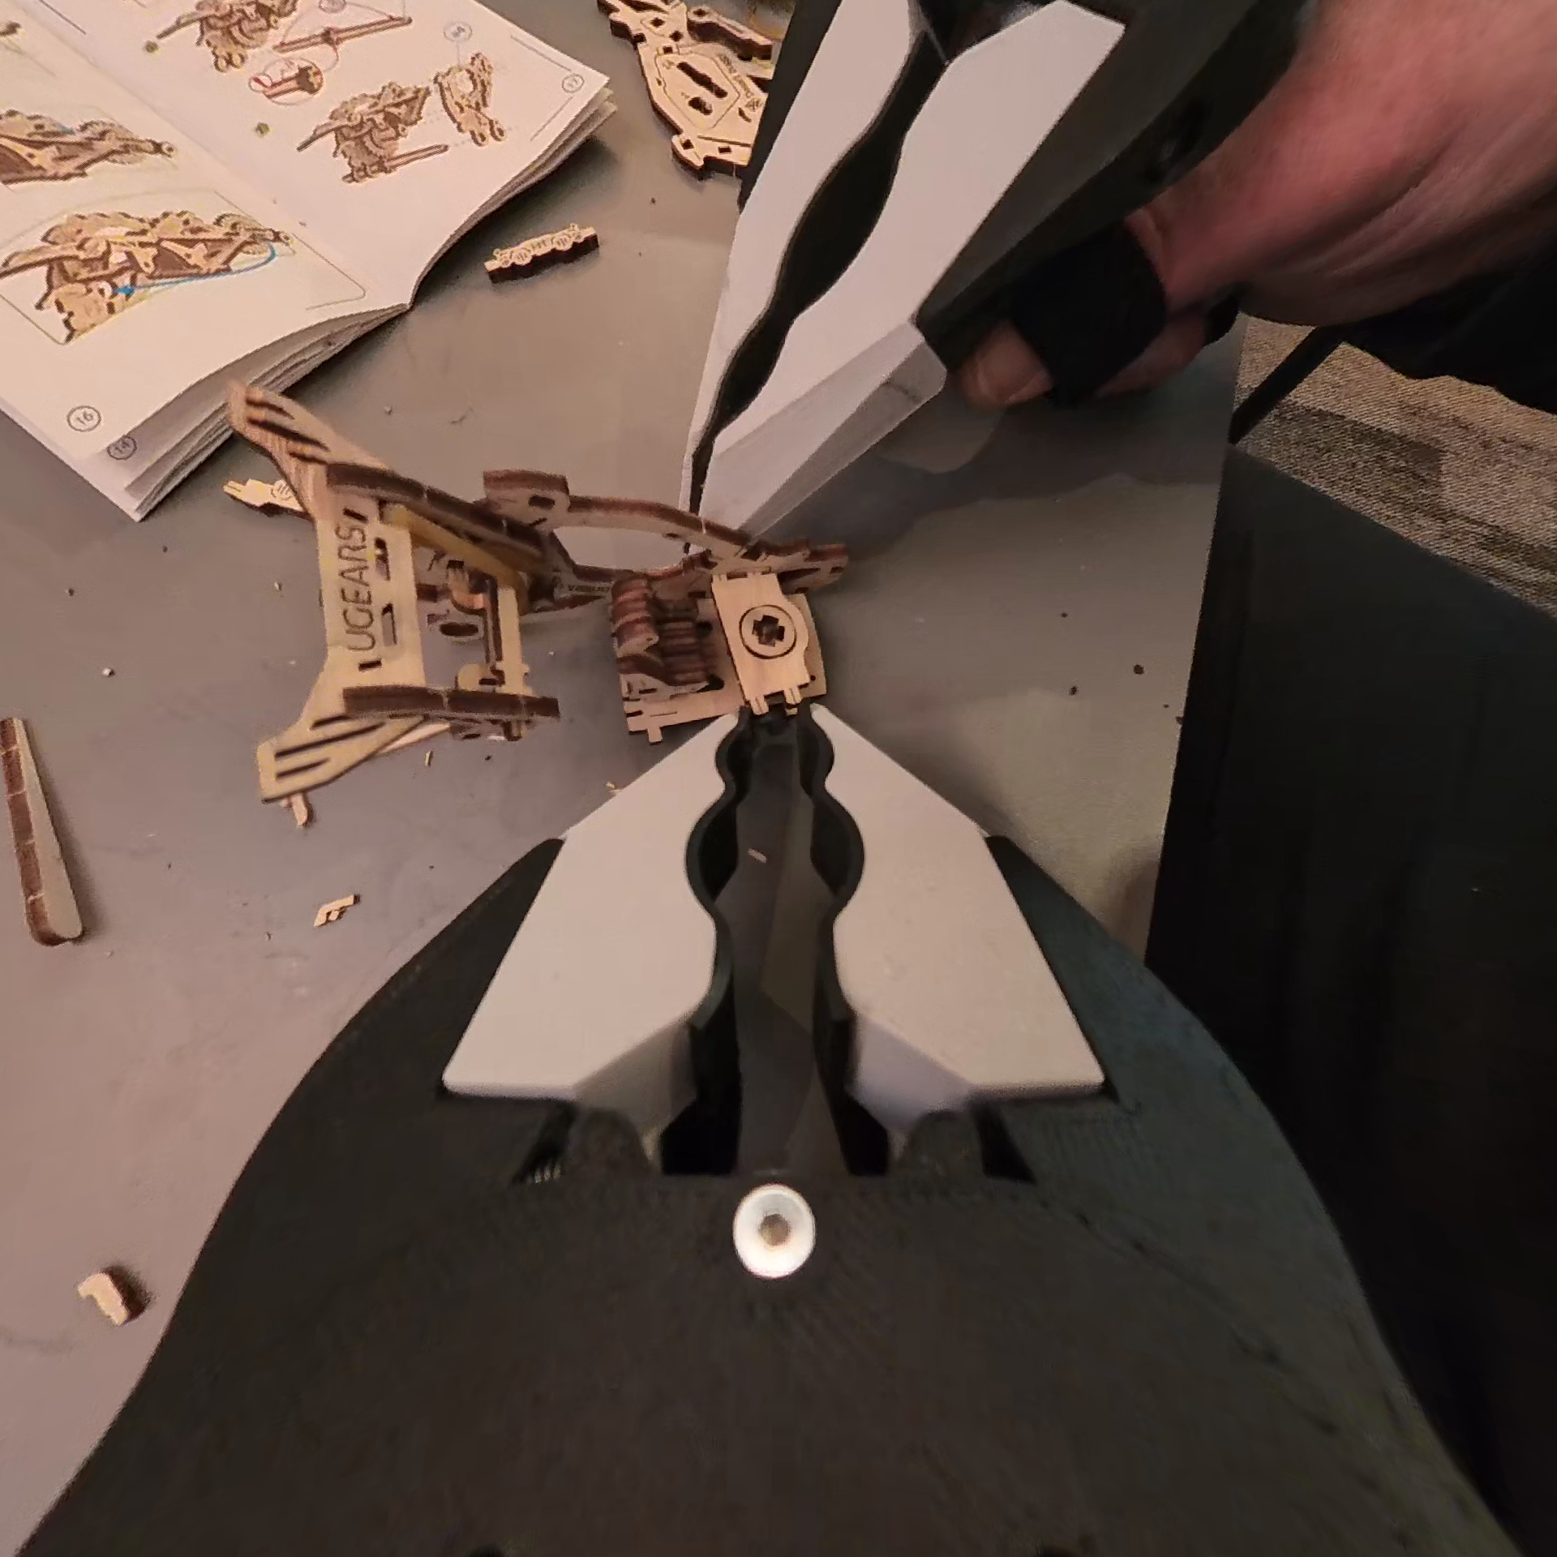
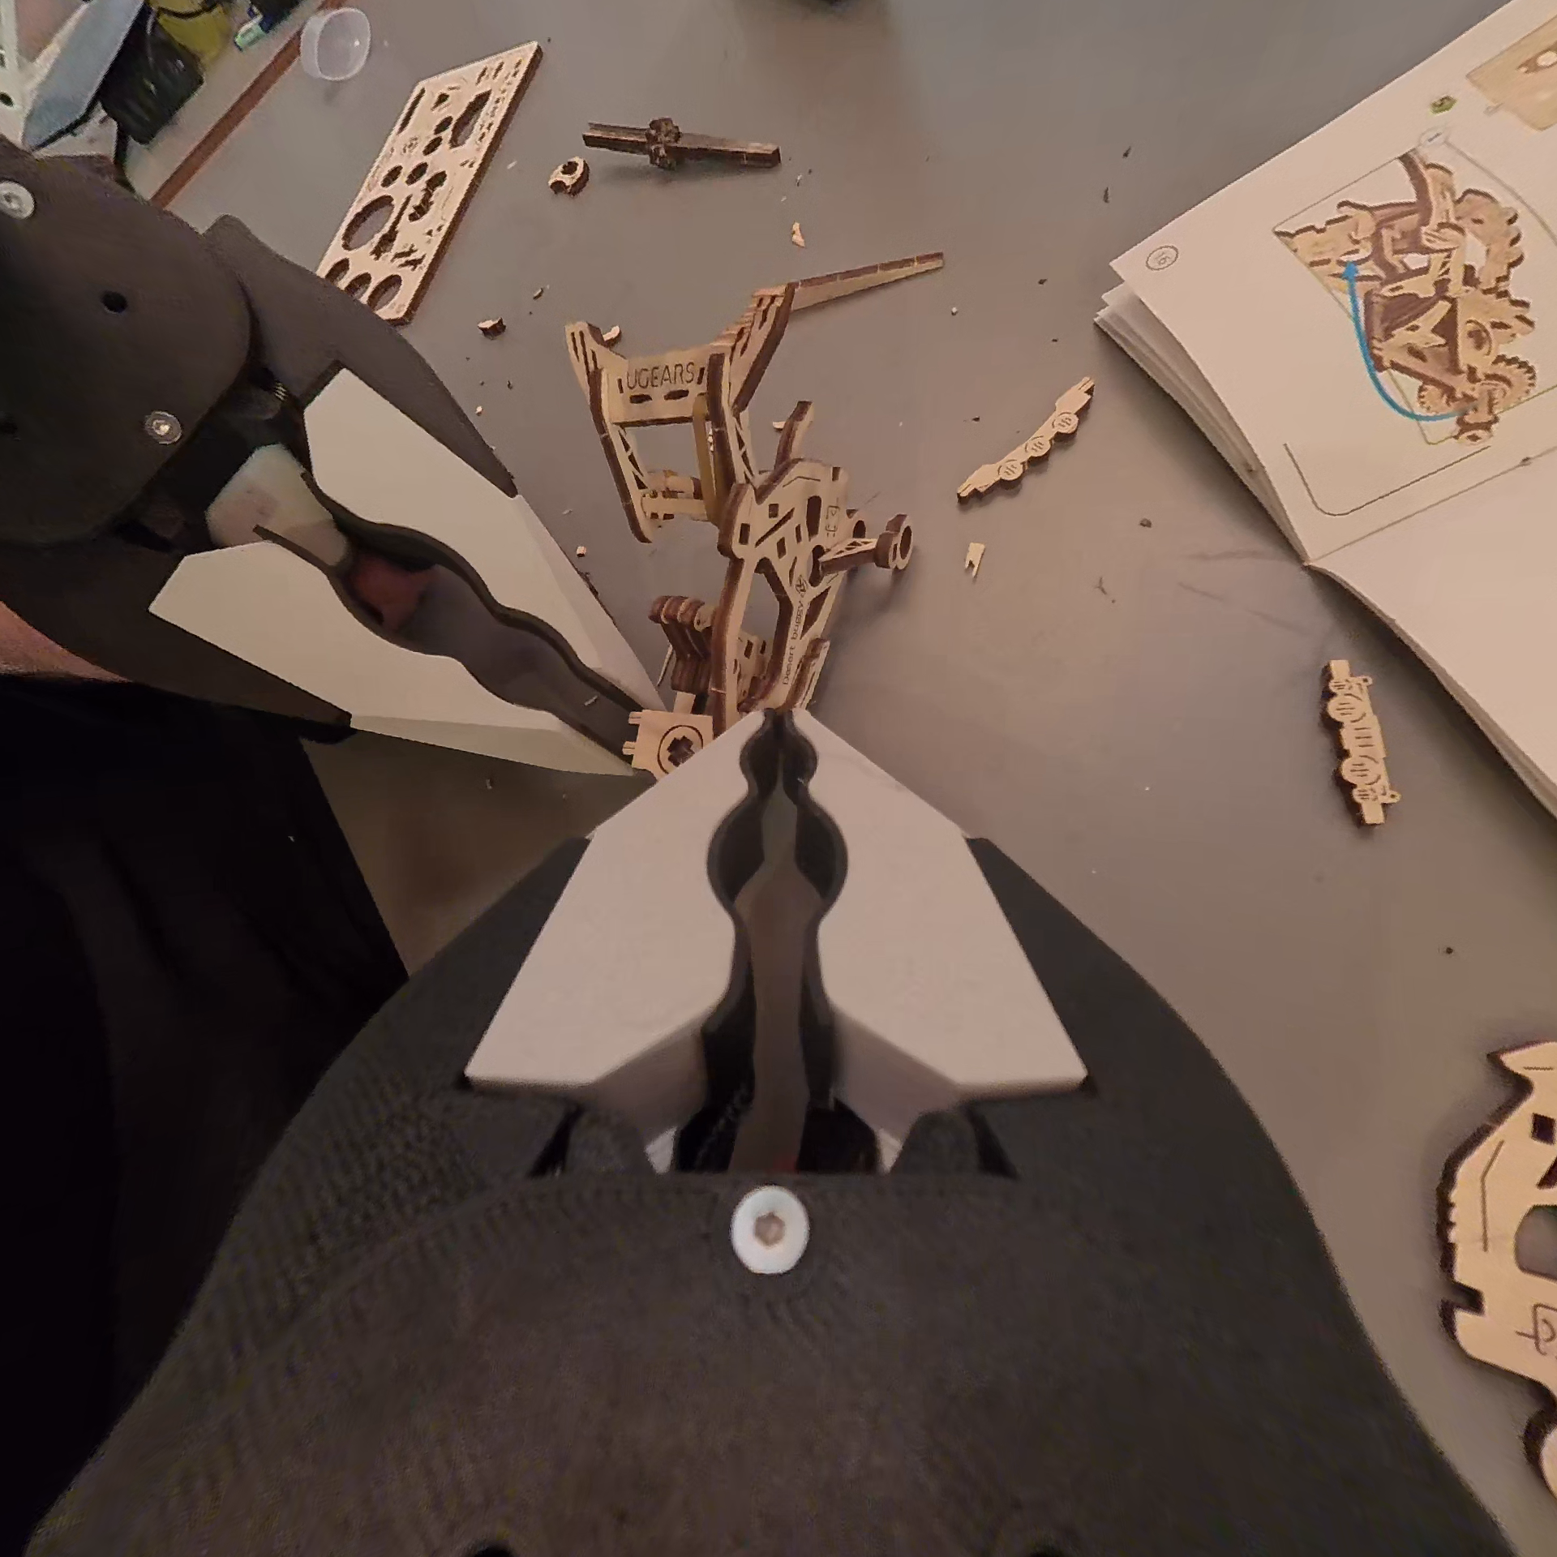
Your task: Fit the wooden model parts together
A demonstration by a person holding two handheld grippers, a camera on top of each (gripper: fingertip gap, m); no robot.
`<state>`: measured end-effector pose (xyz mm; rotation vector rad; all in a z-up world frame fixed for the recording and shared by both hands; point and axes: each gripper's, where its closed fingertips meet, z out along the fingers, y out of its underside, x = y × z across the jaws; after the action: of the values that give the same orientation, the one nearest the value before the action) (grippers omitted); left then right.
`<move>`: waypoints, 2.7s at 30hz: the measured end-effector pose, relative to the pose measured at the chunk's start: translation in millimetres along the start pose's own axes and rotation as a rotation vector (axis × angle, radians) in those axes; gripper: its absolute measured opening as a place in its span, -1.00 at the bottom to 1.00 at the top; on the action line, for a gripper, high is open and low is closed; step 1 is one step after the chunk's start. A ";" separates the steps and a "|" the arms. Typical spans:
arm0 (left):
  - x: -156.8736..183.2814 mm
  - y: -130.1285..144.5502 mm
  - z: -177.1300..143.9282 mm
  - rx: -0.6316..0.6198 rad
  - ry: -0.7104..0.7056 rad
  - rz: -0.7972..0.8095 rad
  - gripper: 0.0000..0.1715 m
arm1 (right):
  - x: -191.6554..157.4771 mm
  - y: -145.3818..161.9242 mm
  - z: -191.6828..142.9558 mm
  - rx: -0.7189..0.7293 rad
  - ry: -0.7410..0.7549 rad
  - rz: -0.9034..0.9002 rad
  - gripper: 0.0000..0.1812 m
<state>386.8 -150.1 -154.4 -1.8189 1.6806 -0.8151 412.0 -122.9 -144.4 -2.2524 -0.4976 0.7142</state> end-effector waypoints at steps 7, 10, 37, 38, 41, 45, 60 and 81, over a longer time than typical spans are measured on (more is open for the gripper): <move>-0.3 0.1 -0.6 -0.017 0.061 0.063 -0.92 | 0.4 0.7 0.7 -0.008 0.007 -0.024 -1.00; -1.2 1.3 -1.3 -0.018 0.088 0.085 -0.94 | 0.0 1.0 1.0 -0.010 0.008 -0.029 -1.00; -9.2 0.8 -1.8 -0.004 0.074 0.078 -1.00 | -0.3 1.9 2.6 -0.016 0.028 -0.062 -1.00; -9.5 0.7 -1.6 -0.005 0.072 0.076 -1.00 | -0.2 1.9 2.7 -0.016 0.029 -0.062 -1.00; -9.8 0.6 -1.4 -0.006 0.066 0.075 -1.00 | -0.1 1.8 2.8 -0.016 0.030 -0.062 -1.00; -9.8 0.2 -1.0 -0.006 0.055 0.079 -1.00 | 0.0 1.8 2.9 -0.015 0.037 -0.068 -1.00; -10.8 -0.8 0.0 -0.008 0.051 0.064 -1.00 | 1.0 1.7 3.1 -0.016 0.038 -0.068 -1.00; -12.0 -1.8 1.7 -0.012 0.051 0.050 -1.00 | 2.4 1.2 3.3 -0.012 0.068 -0.088 -1.00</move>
<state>388.8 -138.0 -155.1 -1.7702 1.7595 -0.8378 412.0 -120.7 -148.1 -2.2430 -0.5651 0.5901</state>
